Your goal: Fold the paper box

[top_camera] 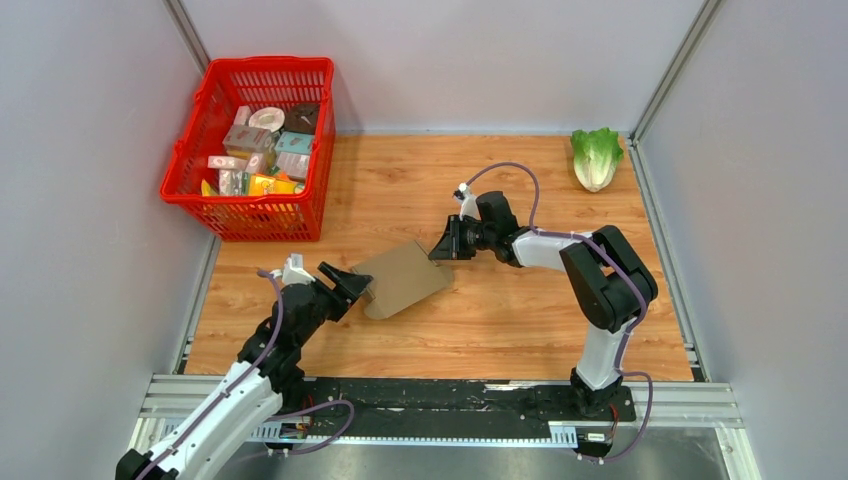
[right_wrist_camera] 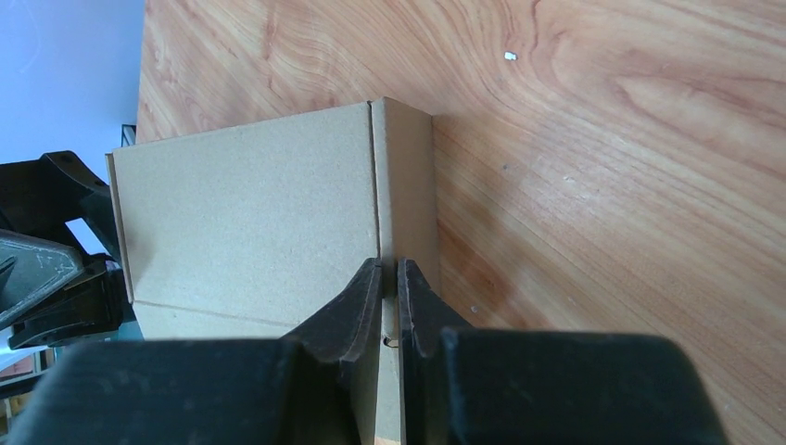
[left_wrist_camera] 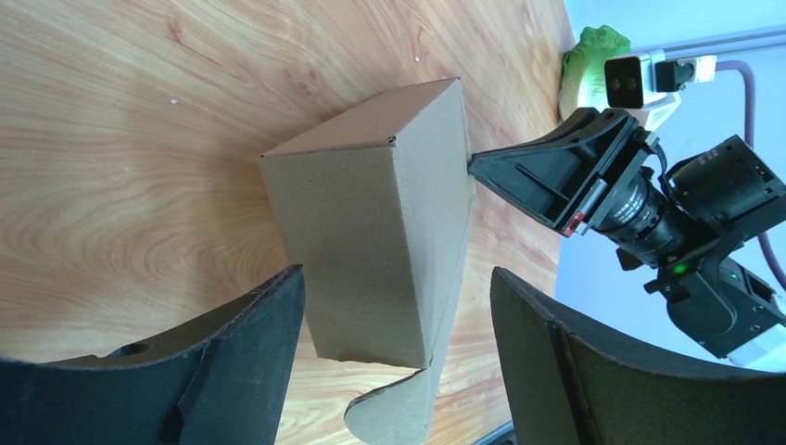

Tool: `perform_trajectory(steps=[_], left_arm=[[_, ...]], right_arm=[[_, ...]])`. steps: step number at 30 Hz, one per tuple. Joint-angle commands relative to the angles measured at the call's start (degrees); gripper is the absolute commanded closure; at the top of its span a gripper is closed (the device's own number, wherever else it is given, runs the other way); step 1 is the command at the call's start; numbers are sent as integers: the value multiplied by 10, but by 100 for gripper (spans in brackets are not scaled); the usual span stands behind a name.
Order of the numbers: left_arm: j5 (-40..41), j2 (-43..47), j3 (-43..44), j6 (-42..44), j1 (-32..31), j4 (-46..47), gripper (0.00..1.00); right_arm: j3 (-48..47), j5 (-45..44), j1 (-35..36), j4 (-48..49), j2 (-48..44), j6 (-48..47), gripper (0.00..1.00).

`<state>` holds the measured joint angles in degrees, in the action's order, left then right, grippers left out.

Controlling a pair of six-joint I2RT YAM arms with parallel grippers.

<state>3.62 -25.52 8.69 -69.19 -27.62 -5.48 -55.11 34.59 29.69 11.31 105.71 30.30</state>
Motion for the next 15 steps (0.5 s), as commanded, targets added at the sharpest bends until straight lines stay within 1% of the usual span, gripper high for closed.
perform_trajectory(steps=[1, 6, 8, 10, 11, 12, 14, 15], left_arm=[[-10, -13, 4, -28, 0, 29, 19], [1, -37, 25, -31, 1, -20, 19], [7, -44, 26, -47, 0, -30, 19], [4, -52, 6, -55, 0, 11, 19], [0, -61, -5, -69, 0, 72, 19], [-6, -66, -28, -74, 0, 105, 19], [-7, -86, -40, -75, 0, 164, 19], [-7, -95, -40, -75, 0, 172, 19]], right_arm=[[3, -15, 1, -11, 16, -7, 89], [3, -15, 1, -11, 16, -6, 89], [3, -15, 2, -10, 16, -6, 89], [3, -14, 1, -10, 16, -4, 89], [3, -12, 1, -9, 16, -4, 89], [3, -11, 1, -8, 16, -4, 89], [3, -11, 1, -7, 16, -3, 89], [3, -11, 1, -7, 15, -2, 89]])
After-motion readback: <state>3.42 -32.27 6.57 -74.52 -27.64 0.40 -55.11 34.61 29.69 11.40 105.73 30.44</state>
